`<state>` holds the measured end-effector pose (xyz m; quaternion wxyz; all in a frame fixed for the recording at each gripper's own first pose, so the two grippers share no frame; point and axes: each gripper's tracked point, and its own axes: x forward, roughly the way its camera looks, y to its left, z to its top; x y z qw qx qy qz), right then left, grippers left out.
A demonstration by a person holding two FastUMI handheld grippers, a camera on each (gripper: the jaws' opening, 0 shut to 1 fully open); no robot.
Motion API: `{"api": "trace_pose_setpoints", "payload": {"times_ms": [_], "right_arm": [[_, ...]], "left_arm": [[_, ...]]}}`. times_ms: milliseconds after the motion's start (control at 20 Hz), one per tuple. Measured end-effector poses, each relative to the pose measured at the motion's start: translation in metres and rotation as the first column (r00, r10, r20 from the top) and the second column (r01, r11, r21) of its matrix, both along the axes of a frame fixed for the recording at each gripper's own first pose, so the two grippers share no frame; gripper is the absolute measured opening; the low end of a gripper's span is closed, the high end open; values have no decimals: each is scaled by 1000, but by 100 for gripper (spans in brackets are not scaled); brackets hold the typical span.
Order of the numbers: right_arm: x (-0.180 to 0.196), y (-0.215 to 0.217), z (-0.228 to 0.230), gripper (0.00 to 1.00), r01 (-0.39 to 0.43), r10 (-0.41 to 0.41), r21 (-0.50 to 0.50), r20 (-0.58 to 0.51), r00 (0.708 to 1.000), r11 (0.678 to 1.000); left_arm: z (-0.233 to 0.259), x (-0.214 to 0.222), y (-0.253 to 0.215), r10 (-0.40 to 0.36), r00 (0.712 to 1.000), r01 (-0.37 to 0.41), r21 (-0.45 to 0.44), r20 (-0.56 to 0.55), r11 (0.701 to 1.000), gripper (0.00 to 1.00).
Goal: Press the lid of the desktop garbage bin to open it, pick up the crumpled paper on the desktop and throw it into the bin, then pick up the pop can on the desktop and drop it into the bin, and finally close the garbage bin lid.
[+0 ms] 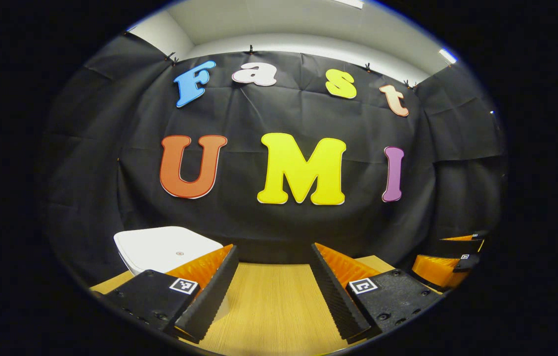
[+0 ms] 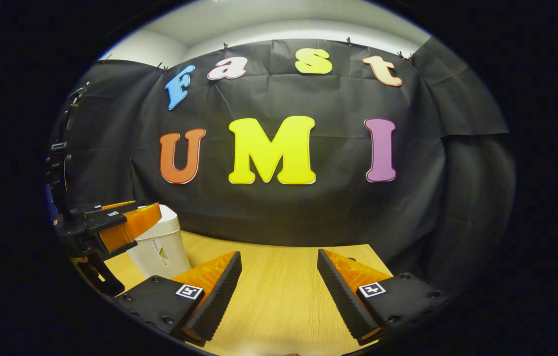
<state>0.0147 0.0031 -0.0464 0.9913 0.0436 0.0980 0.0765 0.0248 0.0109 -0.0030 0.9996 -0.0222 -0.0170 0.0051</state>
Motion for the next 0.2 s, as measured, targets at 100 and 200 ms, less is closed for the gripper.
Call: {"api": "trace_pose_setpoints", "payload": {"times_ms": [100, 200], "right_arm": [[0, 5, 0, 95, -2, 2, 2, -3, 1000, 1000], [1, 8, 2, 95, -3, 3, 2, 3, 1000, 1000]], "left_arm": [[-6, 0, 1, -6, 1000, 6, -1, -12, 1000, 94], [-12, 1, 3, -8, 1000, 7, -10, -27, 1000, 94]]}}
